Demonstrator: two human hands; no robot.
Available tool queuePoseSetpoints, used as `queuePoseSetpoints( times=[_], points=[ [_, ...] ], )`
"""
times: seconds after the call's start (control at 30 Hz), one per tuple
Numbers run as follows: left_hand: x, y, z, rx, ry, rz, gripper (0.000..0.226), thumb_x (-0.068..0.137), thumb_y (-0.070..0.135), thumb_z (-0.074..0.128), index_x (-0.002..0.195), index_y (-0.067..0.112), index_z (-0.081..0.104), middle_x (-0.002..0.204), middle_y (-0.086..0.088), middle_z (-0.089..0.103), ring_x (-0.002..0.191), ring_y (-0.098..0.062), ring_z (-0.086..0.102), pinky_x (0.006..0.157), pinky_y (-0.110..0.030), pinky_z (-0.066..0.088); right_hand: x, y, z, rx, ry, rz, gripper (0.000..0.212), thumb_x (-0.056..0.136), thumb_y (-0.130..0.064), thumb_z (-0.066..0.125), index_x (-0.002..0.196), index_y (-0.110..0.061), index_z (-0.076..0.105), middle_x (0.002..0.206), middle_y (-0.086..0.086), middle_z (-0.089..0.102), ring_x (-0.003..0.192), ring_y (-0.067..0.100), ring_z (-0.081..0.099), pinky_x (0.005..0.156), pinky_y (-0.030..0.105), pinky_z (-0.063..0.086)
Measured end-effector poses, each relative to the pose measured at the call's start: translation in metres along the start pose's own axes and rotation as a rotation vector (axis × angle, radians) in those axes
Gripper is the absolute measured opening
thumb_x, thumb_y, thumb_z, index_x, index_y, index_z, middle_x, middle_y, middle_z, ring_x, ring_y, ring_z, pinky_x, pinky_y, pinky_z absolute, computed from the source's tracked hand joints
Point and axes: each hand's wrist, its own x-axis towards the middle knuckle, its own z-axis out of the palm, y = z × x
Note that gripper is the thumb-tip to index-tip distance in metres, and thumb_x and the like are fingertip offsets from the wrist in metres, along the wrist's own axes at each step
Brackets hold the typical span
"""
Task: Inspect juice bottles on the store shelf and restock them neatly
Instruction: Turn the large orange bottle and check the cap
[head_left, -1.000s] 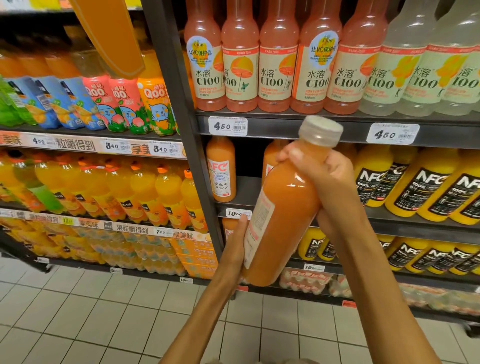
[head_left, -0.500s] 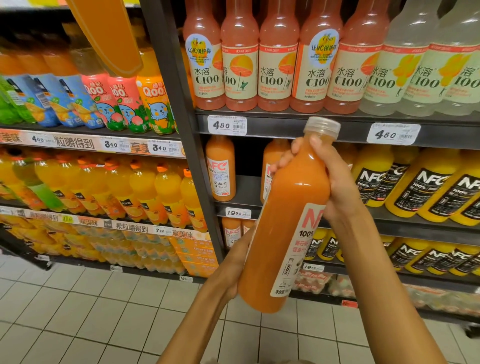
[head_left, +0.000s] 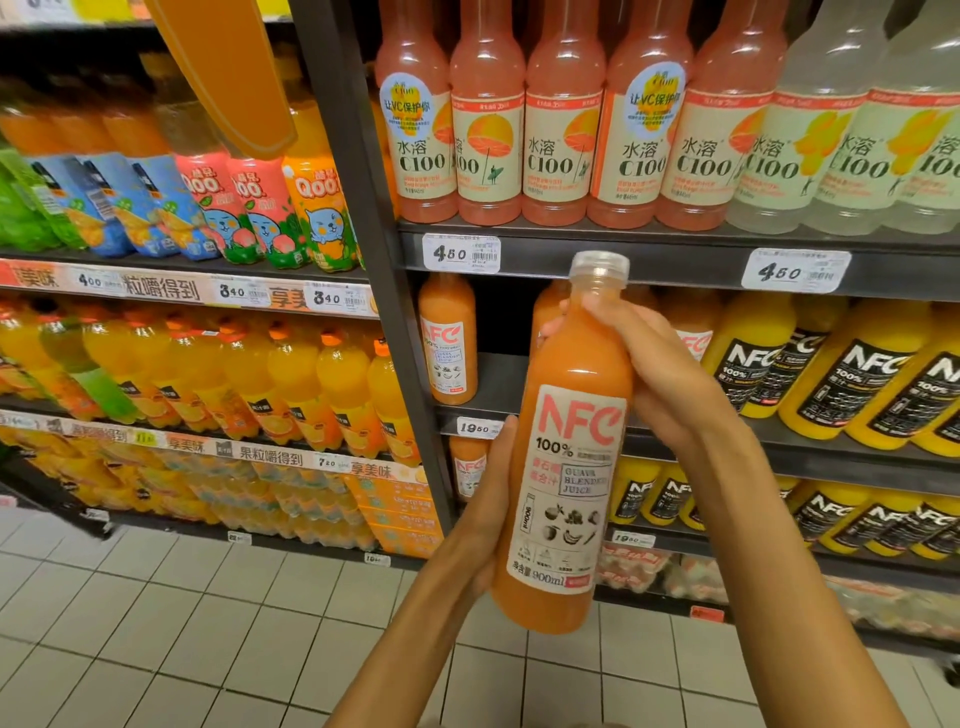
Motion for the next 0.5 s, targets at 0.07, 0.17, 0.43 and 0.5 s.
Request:
queuePoseSetpoints(
  times=[0.07,0.17,0.43,0.5],
  points=[
    [-0.001,0.001,-0.001,-0.08,-0.059,-0.052,0.063,0.09,0.063,0.033,0.119,0.015,0.063,0.103,-0.012,0.071,0.092,-0.027,0.068,0.082,-0.041,0.054,0.002,0.005,0.0,0.102,-0.064,0.025,0.038,0.084,-0.04,0.055,0.114,-0.017,0.058,0.104,0.005,0.073,0.098,0.021,0.069,0.08,0.035,0.056],
    [-0.003,0.001,0.004,-0.144,-0.094,-0.123,0.065,0.084,0.063,0.044,0.115,0.008,0.061,0.098,-0.015,0.067,0.088,-0.03,0.062,0.087,-0.044,0.046,0.003,0.017,0.007,0.317,-0.117,0.076,0.036,0.087,-0.038,0.049,0.112,-0.015,0.058,0.104,0.009,0.072,0.097,0.028,0.068,0.087,0.043,0.055],
    [-0.005,-0.005,-0.013,0.081,0.062,0.05,0.044,0.085,0.058,0.032,0.089,0.044,0.073,0.096,0.002,0.075,0.089,-0.016,0.071,0.07,-0.028,0.058,0.002,0.019,0.01,0.23,-0.028,-0.006,0.032,0.079,-0.041,0.061,0.103,-0.02,0.063,0.093,0.004,0.074,0.088,0.022,0.071,0.07,0.031,0.057],
    [-0.004,-0.006,-0.016,0.074,0.069,0.059,0.045,0.08,0.06,0.031,0.084,0.046,0.074,0.091,0.004,0.075,0.085,-0.014,0.072,0.063,-0.025,0.057,0.003,0.02,0.01,0.224,0.034,0.026,0.033,0.079,-0.039,0.064,0.105,-0.019,0.062,0.09,0.002,0.075,0.083,0.018,0.072,0.065,0.029,0.057]
  ],
)
